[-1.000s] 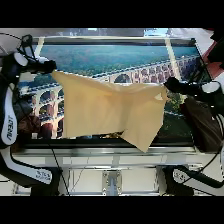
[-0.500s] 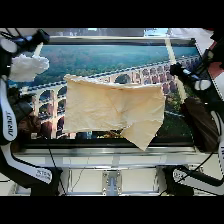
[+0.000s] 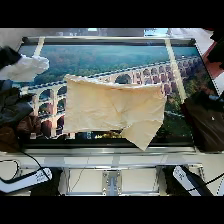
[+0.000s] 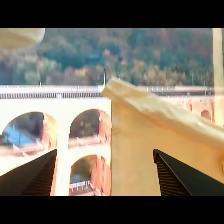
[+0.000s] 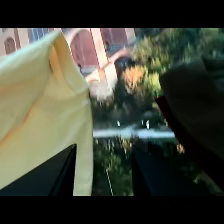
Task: Fold the shirts.
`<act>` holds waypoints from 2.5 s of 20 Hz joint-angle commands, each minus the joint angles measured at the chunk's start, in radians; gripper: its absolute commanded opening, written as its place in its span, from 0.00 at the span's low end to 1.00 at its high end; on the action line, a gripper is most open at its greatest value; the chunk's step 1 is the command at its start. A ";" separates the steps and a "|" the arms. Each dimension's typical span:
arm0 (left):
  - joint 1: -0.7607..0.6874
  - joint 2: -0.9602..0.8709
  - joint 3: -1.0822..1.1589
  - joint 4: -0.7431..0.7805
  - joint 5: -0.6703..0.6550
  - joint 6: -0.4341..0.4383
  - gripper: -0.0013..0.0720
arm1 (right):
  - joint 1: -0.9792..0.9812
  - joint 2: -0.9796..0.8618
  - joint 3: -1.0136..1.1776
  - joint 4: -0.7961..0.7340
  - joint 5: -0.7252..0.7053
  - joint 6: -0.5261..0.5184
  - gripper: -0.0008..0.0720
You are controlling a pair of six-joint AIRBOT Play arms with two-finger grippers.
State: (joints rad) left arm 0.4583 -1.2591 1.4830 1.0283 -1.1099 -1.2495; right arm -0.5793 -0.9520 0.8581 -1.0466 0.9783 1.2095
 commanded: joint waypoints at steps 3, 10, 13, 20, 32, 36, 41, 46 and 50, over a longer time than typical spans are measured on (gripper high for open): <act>0.053 0.328 -0.822 -0.277 0.275 0.051 0.97 | -0.082 0.039 -0.357 0.320 0.035 -0.110 0.56; 0.052 0.372 -1.038 -0.560 0.252 0.195 0.97 | -0.048 -0.061 -0.468 0.357 -0.034 -0.111 0.56; 0.052 0.372 -1.038 -0.649 0.236 0.243 0.97 | 0.028 -0.145 -0.468 0.378 -0.117 -0.111 0.56; 0.052 0.372 -1.038 -0.691 0.196 0.264 0.97 | 0.192 -0.263 -0.468 0.472 -0.280 -0.125 0.56; 0.053 0.372 -1.042 -0.615 0.170 0.220 0.97 | 0.200 -0.298 -0.463 0.783 -0.201 -0.339 0.05; 0.053 0.372 -1.120 -0.361 0.144 -0.056 0.97 | 0.200 -0.288 -0.463 0.846 -0.154 -0.396 0.05; 0.053 0.372 -1.200 -0.301 0.148 -0.095 0.97 | 0.200 -0.278 -0.463 0.847 -0.126 -0.399 0.05; 0.045 0.372 -1.202 -0.253 0.170 -0.118 0.97 | 0.200 -0.278 -0.463 0.855 -0.127 -0.425 0.05; -0.046 0.371 -1.222 -0.267 0.257 -0.183 0.97 | 0.200 -0.278 -0.463 0.901 -0.124 -0.455 0.05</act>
State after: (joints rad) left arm 0.4637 -0.8871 0.2733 0.7506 -0.9241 -1.3888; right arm -0.3801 -1.2304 0.3943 -0.1799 0.8490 0.7826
